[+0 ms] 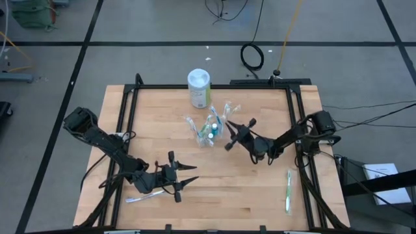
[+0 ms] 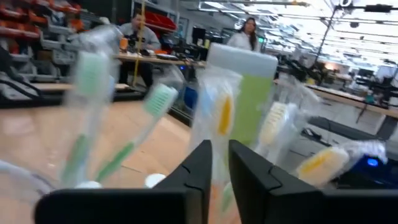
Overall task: Pick & Place toothbrushing station
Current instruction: Put the orange toothbrush into the transparent organizer, then put the green toothbrush into the transparent organizer
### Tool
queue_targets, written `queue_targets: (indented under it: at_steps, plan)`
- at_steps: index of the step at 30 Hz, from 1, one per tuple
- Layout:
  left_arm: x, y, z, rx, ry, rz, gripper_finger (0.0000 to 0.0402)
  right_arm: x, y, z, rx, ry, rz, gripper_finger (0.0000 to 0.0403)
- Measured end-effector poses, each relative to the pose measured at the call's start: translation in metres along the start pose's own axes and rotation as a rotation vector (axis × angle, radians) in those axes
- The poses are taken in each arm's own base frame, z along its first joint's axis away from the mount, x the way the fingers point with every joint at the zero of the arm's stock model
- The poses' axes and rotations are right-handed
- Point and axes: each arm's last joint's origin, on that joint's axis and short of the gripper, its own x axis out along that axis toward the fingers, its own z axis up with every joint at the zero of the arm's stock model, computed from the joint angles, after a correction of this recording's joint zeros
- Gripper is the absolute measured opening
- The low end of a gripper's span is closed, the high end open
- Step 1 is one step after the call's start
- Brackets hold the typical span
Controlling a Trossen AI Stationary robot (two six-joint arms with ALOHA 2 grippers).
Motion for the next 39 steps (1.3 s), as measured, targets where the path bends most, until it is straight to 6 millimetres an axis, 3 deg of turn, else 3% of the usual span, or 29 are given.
queue_targets:
  at_steps: [9,13,18,23,27,33,39]
  plan:
    - [0.000,0.000,-0.003,-0.024,0.026,-0.007,0.0172,-0.030,0.011,0.027,-0.004,-0.012,0.117,0.0134]
    - [0.000,0.000,-0.004,-0.024,0.036,-0.024,0.0172,-0.055,0.021,0.036,0.105,0.055,0.340,0.0159]
    - [0.000,0.000,-0.004,-0.062,0.036,-0.023,0.0172,-0.086,0.027,0.038,0.485,0.413,0.821,0.0165]
    - [0.001,0.001,-0.004,-0.077,0.035,-0.018,0.0172,-0.114,0.026,0.043,0.666,0.758,1.052,0.0153]
    - [0.002,0.002,-0.004,-0.121,0.035,-0.012,0.0172,-0.131,0.023,0.043,0.767,0.996,1.040,0.0139]
    - [0.002,0.002,-0.004,-0.127,0.036,-0.013,0.0172,-0.152,0.004,0.042,0.936,1.429,0.805,0.0124]
    - [0.002,0.002,-0.004,-0.124,0.038,-0.012,0.0172,-0.170,-0.017,0.045,0.984,1.774,0.600,0.0119]
